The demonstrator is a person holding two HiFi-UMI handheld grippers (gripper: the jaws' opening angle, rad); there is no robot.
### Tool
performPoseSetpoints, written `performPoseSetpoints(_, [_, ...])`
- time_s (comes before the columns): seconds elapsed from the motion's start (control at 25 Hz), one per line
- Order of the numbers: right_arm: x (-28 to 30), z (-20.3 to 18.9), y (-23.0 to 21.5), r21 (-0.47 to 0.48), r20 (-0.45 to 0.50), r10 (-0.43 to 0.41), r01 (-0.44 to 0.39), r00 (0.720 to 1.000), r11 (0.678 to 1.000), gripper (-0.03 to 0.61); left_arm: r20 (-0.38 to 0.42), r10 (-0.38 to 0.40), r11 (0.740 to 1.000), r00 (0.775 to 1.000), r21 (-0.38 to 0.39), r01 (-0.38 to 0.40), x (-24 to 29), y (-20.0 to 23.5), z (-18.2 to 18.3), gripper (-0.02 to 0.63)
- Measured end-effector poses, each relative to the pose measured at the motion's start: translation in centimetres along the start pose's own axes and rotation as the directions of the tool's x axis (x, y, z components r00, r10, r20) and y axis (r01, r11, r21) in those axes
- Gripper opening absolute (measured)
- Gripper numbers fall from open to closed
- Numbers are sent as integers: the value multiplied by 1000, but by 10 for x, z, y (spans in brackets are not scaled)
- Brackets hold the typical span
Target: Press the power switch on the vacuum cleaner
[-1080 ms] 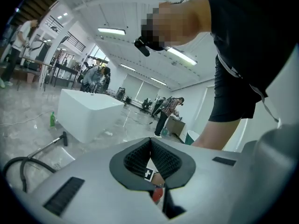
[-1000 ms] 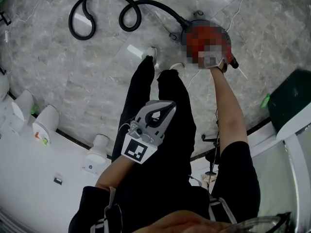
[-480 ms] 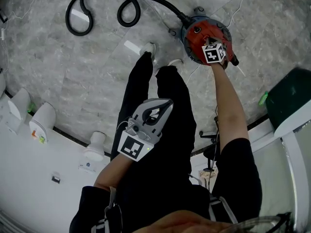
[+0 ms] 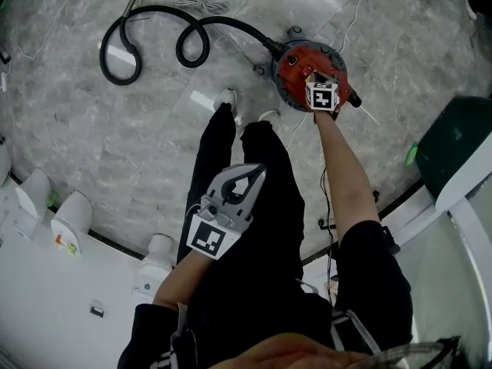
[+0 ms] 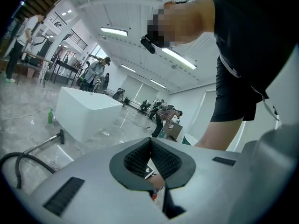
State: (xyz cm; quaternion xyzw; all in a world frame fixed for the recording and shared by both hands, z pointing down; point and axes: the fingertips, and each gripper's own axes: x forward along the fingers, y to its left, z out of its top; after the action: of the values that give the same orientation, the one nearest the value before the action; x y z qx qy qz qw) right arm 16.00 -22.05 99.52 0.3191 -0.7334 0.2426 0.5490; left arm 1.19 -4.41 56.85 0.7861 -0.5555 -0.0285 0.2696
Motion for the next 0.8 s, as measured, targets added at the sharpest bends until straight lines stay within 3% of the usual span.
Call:
performPoseSetpoints(0.12, [-31,15,7,15,71,14,-15,997,1000,17,18,-33,999,999,10,33,1,0,17,18])
performPoseSetpoints(0.32, [-133,45,-2,250,274,-1,-70,962,966,17,76,-85,996,993,48,81,3,-18,60,18])
performPoseSetpoints(0.52, [-247,46,9,359,357,-73,-65,931,931,17,143,-152,988,978,30,149,-8,-34,120,18])
performPoseSetpoints(0.64, [-297,44,36,364,403,-72,-88,912,927,17,176,-212,976,961,81,201,-11,-43,149,18])
performPoseSetpoints(0.8, [-368,53,69,325,490,-92,-84,867,942,17,102,-238,966,966,130,224,-12,-57,159,18])
